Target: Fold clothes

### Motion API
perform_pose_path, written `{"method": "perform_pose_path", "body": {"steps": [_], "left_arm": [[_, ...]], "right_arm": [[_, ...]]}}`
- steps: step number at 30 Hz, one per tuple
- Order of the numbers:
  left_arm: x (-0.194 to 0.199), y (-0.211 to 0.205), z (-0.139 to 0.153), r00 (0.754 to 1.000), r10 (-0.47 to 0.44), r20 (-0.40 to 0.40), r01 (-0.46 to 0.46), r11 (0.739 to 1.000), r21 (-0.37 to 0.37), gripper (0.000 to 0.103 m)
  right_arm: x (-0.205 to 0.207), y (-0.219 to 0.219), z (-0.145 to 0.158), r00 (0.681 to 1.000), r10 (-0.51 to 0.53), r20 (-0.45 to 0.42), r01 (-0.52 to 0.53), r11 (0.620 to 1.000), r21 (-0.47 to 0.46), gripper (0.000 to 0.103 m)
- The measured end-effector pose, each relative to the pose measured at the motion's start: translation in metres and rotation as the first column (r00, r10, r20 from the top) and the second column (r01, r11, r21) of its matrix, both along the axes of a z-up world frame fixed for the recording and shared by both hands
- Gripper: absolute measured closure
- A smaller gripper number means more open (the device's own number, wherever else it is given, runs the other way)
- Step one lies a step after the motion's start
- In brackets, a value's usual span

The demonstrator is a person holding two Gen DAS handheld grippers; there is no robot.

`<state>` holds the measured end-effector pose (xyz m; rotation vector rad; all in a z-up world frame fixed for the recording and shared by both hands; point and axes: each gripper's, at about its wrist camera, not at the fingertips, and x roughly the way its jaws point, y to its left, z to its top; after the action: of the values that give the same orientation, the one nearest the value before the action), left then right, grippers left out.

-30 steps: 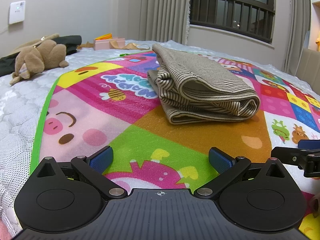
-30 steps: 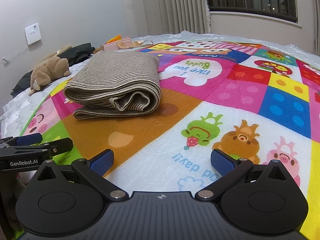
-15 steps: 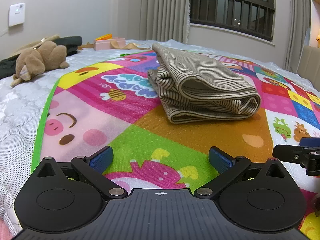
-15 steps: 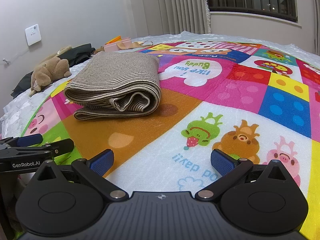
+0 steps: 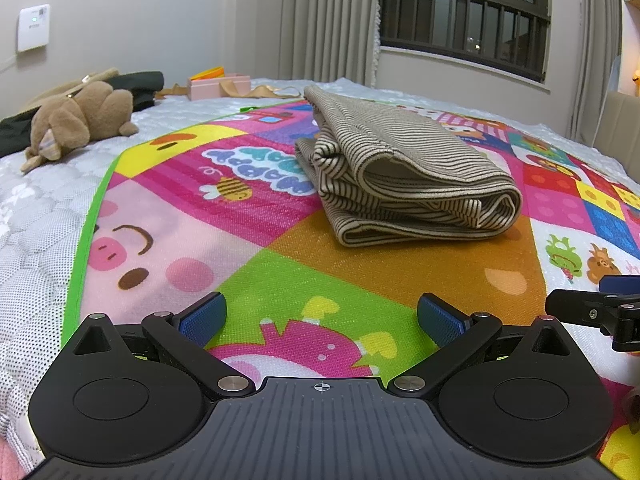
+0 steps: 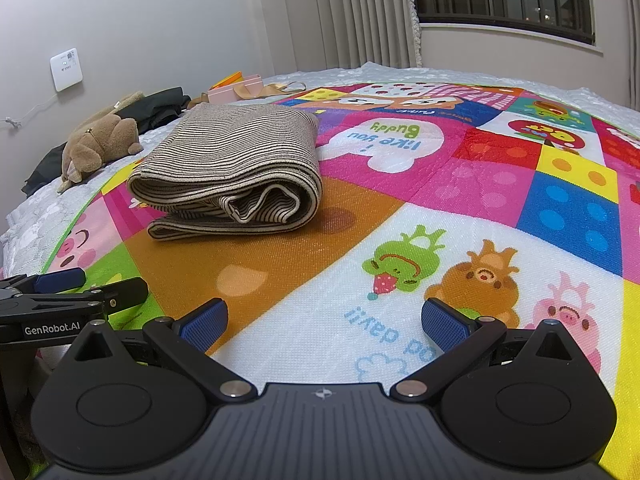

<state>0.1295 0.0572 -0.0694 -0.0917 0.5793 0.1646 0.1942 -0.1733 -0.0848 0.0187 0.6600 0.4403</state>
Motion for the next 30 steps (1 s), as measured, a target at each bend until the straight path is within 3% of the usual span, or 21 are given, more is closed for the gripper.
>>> {"method": "perform_pose_path", "body": {"steps": [9,17,30], "left_arm": [[0.0,0.0,0.0,1.0,-0.001,0.0,0.001,1.0,-0.002,0.0],[0.0,0.001,0.0,1.0,-0.002,0.0,0.002,1.0,-0.007,0.0],[-0.001,0.002,0.0,1.0,-0.003,0.004,0.003,1.0,-0.015,0.0]], "right_arm": [[0.0,0.001,0.0,1.0,-0.001,-0.001,0.001,1.0,-0.006,0.0],[0.0,0.013,-0.002,1.0,0.001,-0.005,-0.002,0.996,-0.094,0.0],[0.001,0.007,-0.002,1.0,-0.001,-0.007,0.001,0.999,-0.053,0.0]]}}
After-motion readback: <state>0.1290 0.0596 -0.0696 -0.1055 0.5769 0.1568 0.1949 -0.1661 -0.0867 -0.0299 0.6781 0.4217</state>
